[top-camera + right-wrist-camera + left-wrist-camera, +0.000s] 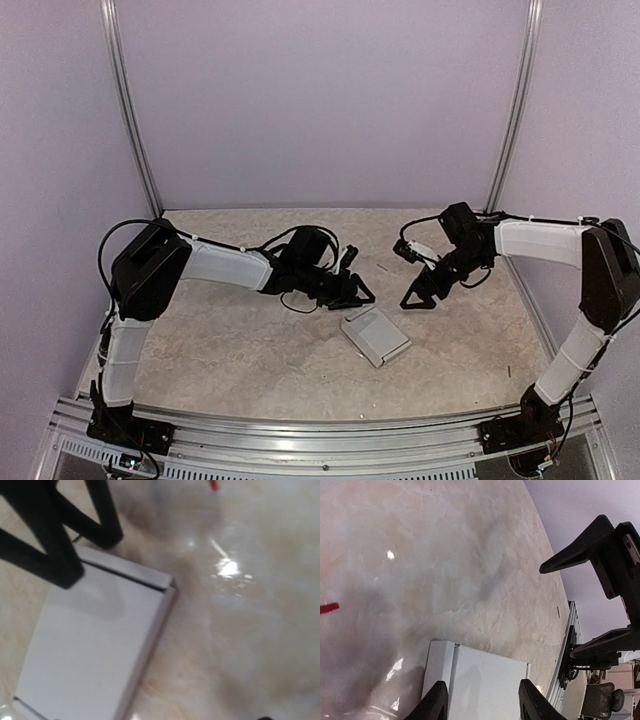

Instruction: Fold the paper box

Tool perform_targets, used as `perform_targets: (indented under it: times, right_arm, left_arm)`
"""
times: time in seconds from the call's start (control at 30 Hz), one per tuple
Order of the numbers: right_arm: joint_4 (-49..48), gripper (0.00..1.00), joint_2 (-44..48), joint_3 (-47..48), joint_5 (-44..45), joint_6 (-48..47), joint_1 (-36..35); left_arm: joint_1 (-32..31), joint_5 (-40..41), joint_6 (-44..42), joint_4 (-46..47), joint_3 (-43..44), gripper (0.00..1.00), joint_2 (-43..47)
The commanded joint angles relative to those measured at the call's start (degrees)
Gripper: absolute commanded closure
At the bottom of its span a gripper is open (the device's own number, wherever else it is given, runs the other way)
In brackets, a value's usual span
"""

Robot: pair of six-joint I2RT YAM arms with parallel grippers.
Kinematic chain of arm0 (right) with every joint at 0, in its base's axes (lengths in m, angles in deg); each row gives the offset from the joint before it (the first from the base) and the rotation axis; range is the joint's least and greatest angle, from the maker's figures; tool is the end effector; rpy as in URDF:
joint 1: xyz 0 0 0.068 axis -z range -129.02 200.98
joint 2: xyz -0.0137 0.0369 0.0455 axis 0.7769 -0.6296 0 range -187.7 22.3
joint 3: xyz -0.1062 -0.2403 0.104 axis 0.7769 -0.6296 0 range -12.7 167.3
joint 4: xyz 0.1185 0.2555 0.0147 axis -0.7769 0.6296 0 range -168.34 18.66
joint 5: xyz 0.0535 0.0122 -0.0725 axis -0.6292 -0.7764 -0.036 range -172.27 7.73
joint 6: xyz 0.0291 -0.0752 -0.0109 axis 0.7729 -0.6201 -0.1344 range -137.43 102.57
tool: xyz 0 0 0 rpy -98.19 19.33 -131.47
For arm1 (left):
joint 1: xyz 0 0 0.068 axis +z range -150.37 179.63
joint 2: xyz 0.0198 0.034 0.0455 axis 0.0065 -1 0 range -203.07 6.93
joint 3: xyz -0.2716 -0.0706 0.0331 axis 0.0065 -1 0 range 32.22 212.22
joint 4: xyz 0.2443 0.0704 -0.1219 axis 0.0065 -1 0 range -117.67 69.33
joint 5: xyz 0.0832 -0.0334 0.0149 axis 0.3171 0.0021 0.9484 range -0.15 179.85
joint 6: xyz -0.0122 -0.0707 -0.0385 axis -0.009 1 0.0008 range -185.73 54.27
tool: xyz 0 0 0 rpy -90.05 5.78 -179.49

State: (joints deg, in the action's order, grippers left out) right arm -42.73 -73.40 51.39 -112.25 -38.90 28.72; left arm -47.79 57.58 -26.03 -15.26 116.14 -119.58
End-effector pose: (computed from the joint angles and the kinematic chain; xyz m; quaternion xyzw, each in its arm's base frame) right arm 0.3183 0.1684 0.1729 -0.4000 0.8598 0.2549 0.1890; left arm 0.3285 -0.4133 0.1165 0.1812 0.8501 -0.4747 0.1381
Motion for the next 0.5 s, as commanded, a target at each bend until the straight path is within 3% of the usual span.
perform_targets:
  times: [0.0,0.1,0.17,0.2,0.33,0.47]
  right_arm:
    - [0.9,0.15,5.1,-0.9,2.4,-1.0,2.7]
    - [-4.1,0.12,10.2,-3.6,5.1,-0.3,3.5]
    - [-7.5,0.01,12.6,-5.9,6.1,2.1,3.8]
    - [-8.1,0.01,13.0,-6.9,6.0,4.5,4.4]
    - [-1.4,0.0,5.0,-5.5,-14.6,1.6,7.0]
    - [-0.7,0.05,0.8,-3.9,-13.3,-1.9,5.7]
  left_arm:
    - [1.0,-0.9,-5.6,-2.7,7.5,0.53,-4.4]
    - [1.9,9.5,-10.0,-8.1,7.9,0.5,-2.6]
    - [2.8,13.1,-8.2,-8.4,2.6,0.48,2.1]
    - [3.1,14.3,-6.4,-8.2,-1.6,0.47,4.1]
    - [2.6,13.4,5.1,0.2,-20.6,0.46,16.7]
    - [1.9,12.0,16.2,9.7,-32.4,0.45,22.3]
